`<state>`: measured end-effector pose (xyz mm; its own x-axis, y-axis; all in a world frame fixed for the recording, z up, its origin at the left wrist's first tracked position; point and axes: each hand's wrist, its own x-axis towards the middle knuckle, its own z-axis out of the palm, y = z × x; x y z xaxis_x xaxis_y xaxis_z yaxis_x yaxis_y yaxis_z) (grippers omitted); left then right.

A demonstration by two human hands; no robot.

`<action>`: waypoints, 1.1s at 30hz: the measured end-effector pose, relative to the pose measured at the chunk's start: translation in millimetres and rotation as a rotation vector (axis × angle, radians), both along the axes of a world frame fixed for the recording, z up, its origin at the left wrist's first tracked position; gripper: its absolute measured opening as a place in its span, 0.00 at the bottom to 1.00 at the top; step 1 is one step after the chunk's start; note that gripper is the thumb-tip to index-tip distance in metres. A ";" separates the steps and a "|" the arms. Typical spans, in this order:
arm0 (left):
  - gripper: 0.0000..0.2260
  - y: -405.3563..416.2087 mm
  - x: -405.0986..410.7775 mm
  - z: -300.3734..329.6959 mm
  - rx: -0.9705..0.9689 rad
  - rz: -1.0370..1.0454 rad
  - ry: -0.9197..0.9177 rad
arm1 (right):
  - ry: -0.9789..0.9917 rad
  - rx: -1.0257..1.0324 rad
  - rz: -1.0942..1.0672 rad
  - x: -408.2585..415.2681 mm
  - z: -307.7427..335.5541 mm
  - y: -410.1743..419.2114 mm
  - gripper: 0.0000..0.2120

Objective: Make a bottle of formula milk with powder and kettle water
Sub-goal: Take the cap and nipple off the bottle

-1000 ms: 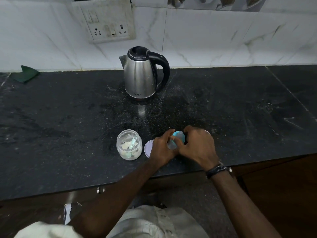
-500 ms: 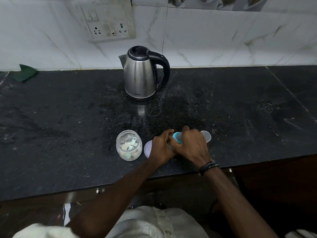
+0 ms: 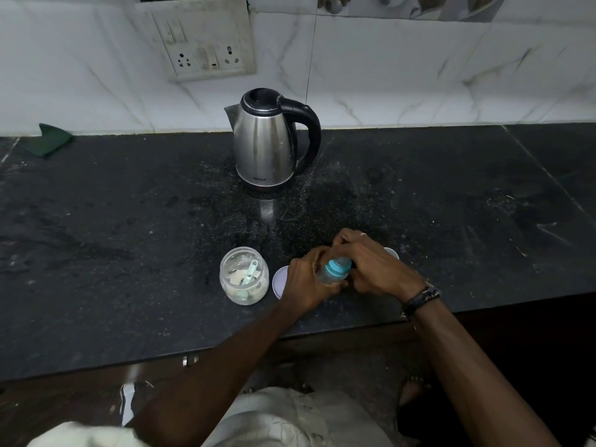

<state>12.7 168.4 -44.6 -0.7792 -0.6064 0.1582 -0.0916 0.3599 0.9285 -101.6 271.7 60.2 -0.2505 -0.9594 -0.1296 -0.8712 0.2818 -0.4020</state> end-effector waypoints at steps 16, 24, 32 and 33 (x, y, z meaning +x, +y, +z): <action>0.34 -1.9 0.0 -1.9 -0.002 -0.029 -0.066 | 0.436 0.200 -0.257 32.0 25.4 -13.9 0.23; 0.34 -0.6 0.5 -0.8 0.004 -0.011 -0.033 | 0.183 0.093 -0.171 14.9 47.6 4.9 0.20; 0.37 -0.6 -1.3 -5.8 -0.011 -0.003 -0.017 | 0.030 -0.109 -0.449 -5.0 27.7 41.5 0.20; 0.37 -0.7 -1.3 -6.5 -0.011 -0.004 -0.023 | 0.061 -0.084 -0.498 -5.0 20.0 44.0 0.19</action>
